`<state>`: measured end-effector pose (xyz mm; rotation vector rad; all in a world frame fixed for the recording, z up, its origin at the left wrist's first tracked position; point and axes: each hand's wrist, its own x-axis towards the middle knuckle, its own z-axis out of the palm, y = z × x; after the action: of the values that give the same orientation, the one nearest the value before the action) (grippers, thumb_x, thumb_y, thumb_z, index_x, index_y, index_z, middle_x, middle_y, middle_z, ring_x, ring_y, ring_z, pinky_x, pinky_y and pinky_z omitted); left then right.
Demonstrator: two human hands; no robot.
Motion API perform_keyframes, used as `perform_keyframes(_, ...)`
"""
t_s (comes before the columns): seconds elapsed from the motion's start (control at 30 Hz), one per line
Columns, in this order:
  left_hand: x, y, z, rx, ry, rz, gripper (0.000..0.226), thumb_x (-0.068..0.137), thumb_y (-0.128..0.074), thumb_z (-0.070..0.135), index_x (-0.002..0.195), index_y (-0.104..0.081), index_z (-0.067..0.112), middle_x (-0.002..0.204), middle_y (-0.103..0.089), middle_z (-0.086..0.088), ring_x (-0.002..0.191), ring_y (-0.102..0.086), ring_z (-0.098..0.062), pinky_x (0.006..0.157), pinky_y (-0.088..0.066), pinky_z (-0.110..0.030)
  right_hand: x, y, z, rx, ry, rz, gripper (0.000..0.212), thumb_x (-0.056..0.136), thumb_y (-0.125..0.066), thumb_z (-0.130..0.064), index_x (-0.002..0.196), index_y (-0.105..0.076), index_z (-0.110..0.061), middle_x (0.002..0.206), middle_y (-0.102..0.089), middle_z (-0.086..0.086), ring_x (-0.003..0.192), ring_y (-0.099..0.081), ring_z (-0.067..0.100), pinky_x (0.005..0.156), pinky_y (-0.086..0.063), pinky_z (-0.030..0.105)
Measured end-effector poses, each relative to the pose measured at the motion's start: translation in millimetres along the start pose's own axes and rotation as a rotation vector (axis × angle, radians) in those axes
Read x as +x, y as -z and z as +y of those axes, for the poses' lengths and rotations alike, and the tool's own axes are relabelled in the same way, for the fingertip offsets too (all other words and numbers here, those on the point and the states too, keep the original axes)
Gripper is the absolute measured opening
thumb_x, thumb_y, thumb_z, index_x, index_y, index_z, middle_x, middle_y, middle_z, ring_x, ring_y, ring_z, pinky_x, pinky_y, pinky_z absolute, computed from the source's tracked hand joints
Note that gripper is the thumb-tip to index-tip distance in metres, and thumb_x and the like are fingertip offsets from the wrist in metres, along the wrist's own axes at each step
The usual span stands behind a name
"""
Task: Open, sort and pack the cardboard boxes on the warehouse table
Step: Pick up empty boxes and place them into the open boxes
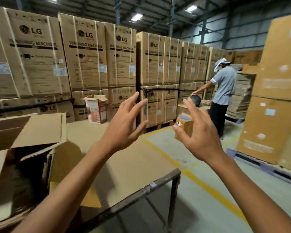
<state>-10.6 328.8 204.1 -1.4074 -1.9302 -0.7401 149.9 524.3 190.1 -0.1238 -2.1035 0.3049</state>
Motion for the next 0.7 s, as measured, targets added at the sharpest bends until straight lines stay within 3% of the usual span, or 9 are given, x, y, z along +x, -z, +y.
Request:
perform_keyframes(0.3,8.6,-191.1,80.4,-0.384,0.125,0.015,0.056,0.097,-0.056,0.037,0.148,-0.044,0.018,0.158,-0.034,-0.004,0.145,-0.032,-0.017,0.116,-0.026,-0.029,-91.3,36.5,145.8,-0.029,-0.344,0.062,0.067,0.090,-0.057,-0.051,0.150,-0.041,-0.025,0.156,-0.041,-0.002,0.136,-0.044,0.022,0.099,-0.050,0.051)
perform_keyframes(0.47,16.1,-317.4,72.8,-0.461,0.239,-0.139,0.056,0.096,-0.055,0.040,0.146,-0.045,0.017,0.154,-0.040,-0.008,0.143,-0.034,-0.023,0.117,-0.029,-0.036,-123.3,5.7,233.8,-0.044,-0.525,0.018,0.061,0.089,-0.059,-0.049,0.143,-0.050,-0.024,0.155,-0.043,-0.001,0.130,-0.049,0.025,0.097,-0.050,0.052)
perform_keyframes(0.57,23.1,-388.9,56.6,-0.493,0.290,-0.216,0.057,0.097,-0.053,0.042,0.147,-0.044,0.017,0.154,-0.040,-0.007,0.144,-0.032,-0.022,0.116,-0.024,-0.031,-130.2,-26.1,292.6,-0.048,-0.618,-0.019,0.059,0.088,-0.060,-0.047,0.141,-0.054,-0.022,0.153,-0.046,0.001,0.126,-0.052,0.026,0.097,-0.050,0.052)
perform_keyframes(0.7,24.8,-463.2,30.7,-0.518,0.351,-0.325,0.061,0.096,-0.047,0.049,0.147,-0.044,0.017,0.152,-0.042,-0.007,0.142,-0.035,-0.023,0.117,-0.027,-0.037,-138.2,-80.5,361.2,-0.007,-0.754,-0.076,0.065,0.084,-0.054,-0.057,0.137,-0.057,-0.020,0.150,-0.049,0.002,0.127,-0.052,0.025,0.099,-0.049,0.051)
